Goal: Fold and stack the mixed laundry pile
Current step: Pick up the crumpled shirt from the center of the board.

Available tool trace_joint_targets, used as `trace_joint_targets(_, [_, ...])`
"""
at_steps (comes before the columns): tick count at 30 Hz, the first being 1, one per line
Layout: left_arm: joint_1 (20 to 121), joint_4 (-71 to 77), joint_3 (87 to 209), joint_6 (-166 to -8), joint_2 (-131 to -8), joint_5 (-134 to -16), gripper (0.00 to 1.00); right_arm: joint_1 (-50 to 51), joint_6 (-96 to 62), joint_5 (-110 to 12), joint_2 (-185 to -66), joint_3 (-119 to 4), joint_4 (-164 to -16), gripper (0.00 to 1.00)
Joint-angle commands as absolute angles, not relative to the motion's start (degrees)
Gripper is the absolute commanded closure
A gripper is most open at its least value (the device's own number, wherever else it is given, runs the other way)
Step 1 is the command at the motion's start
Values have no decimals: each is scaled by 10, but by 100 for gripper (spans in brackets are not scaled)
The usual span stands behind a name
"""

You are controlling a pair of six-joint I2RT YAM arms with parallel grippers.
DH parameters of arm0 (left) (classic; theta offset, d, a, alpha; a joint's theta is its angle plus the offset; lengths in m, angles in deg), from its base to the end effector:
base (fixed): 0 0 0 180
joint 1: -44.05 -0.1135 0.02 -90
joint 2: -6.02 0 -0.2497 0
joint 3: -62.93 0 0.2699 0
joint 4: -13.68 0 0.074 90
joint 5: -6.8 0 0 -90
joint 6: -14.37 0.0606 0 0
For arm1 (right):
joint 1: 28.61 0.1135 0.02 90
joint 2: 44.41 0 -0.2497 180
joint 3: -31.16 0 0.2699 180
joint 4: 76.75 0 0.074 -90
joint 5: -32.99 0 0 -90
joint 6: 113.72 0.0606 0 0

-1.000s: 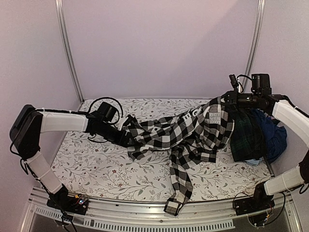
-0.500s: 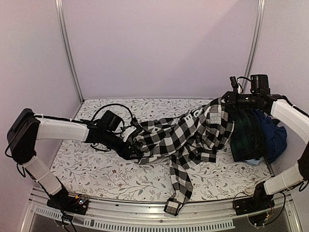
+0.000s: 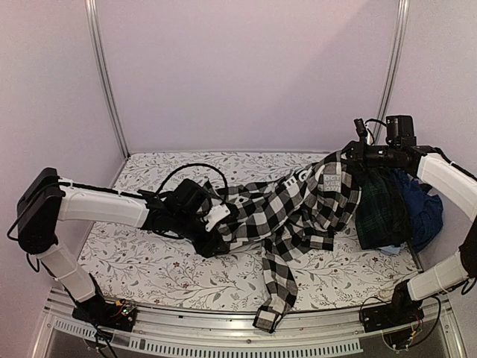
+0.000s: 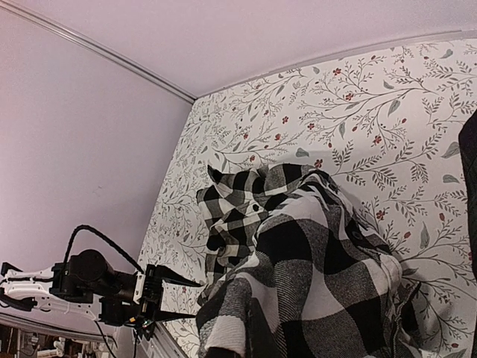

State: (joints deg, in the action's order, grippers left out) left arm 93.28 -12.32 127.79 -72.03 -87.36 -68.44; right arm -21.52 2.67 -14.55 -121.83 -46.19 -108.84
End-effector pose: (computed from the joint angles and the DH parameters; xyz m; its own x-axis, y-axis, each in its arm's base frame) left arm 0.2161 -0.2743 0.1259 -0.4787 0.6481 -0.5923 0.8607 0.4797 -0.1706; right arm 0.3284 0.0821 0.2937 -0.7657 0.2352 -0.5986 -0.3548 0.6218 0.6982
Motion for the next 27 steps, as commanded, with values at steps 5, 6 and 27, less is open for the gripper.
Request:
trace_joint_targets(5, [966, -117, 1308, -680, -926, -774, 33, -218, 30, -136, -1206, -459, -1081, 100])
trace_joint_targets(6, [968, -116, 1309, -681, -933, -790, 33, -218, 29, -135, -1206, -459, -1080, 100])
trace_joint_targets(27, [701, -212, 1565, -874, -695, -847, 100, -189, 107, -119, -1242, -628, -1015, 100])
